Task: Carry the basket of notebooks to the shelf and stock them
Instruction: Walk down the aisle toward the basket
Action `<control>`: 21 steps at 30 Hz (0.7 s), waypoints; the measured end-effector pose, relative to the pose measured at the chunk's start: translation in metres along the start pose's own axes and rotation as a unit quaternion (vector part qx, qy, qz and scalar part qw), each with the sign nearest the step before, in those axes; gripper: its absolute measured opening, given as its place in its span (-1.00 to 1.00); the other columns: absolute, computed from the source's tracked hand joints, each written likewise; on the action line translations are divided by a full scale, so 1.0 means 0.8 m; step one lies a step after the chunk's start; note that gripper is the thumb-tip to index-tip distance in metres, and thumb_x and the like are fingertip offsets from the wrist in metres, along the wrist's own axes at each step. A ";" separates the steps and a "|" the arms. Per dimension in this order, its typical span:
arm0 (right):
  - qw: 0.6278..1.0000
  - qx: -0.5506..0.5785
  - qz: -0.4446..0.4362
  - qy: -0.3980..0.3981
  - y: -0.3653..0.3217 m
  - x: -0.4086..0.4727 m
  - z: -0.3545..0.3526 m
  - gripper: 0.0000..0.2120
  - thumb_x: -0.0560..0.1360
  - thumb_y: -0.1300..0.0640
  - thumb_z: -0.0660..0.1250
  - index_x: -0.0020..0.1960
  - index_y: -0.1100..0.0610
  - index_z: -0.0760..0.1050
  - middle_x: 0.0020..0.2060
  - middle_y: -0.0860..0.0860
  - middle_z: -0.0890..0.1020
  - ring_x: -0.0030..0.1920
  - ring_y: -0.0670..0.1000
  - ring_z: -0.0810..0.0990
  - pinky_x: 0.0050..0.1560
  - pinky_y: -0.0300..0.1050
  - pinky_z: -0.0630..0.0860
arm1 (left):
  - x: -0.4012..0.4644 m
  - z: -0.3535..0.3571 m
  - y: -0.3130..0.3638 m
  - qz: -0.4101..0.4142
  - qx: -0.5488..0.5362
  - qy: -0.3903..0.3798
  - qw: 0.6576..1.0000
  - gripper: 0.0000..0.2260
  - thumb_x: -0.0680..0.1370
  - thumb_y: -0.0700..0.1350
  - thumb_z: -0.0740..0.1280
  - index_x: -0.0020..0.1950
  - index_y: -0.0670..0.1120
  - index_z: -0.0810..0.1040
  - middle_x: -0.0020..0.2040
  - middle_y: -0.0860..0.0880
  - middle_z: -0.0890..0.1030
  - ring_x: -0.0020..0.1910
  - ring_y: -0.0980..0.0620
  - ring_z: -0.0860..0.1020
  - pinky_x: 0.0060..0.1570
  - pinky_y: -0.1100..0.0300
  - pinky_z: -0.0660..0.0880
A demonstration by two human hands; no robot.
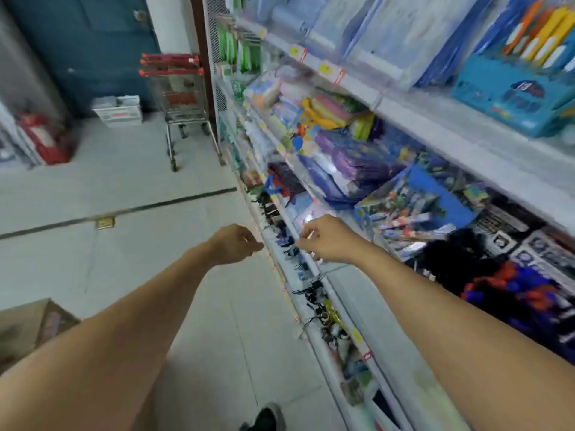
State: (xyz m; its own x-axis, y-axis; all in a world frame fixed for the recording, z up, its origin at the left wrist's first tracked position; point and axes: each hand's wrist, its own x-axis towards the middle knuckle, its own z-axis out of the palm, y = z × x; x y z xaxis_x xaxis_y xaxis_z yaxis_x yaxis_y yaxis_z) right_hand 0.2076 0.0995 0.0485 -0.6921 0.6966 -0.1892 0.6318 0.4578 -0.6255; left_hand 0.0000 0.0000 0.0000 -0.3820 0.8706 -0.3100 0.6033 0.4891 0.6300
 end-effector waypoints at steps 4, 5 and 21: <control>0.989 -0.064 0.074 -0.110 0.023 0.073 0.097 -0.55 0.52 0.01 0.41 0.19 0.37 0.55 0.14 0.31 0.61 0.11 0.24 0.61 0.15 0.08 0.54 | 0.023 0.023 -0.145 -0.182 -0.011 -0.064 0.981 -0.69 0.55 0.01 0.37 0.05 -0.24 0.63 0.01 -0.18 0.67 -0.06 -0.14 0.61 -0.10 0.14 0.52; 0.986 -0.067 0.083 -0.130 0.027 0.098 0.119 -0.52 0.52 0.00 0.41 0.24 0.37 0.52 0.20 0.31 0.57 0.17 0.23 0.58 0.20 0.06 0.51 | 0.036 0.031 -0.176 -0.217 -0.043 -0.072 0.973 -0.70 0.55 0.00 0.36 0.03 -0.25 0.62 0.00 -0.18 0.67 -0.09 -0.15 0.61 -0.08 0.11 0.56; 0.963 -0.013 0.109 -0.244 -0.098 0.597 0.246 -0.69 0.54 0.06 0.37 0.16 0.25 0.52 -0.17 0.07 0.52 -0.26 0.06 0.47 -0.28 -0.10 0.47 | 0.367 -0.168 -0.359 -0.263 -0.239 0.000 0.935 -0.73 0.56 0.00 0.35 0.10 -0.19 0.60 -0.06 -0.12 0.67 -0.20 -0.01 0.57 -0.32 0.22 0.51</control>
State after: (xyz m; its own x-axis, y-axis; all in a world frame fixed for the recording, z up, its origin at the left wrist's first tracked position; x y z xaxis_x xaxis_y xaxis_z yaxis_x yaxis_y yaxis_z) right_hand -0.2414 0.2874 -0.1421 -0.6197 0.4376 -0.6515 0.7848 0.3477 -0.5130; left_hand -0.3799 0.1081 -0.1764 -0.5377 0.5164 -0.6665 -0.0505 0.7693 0.6368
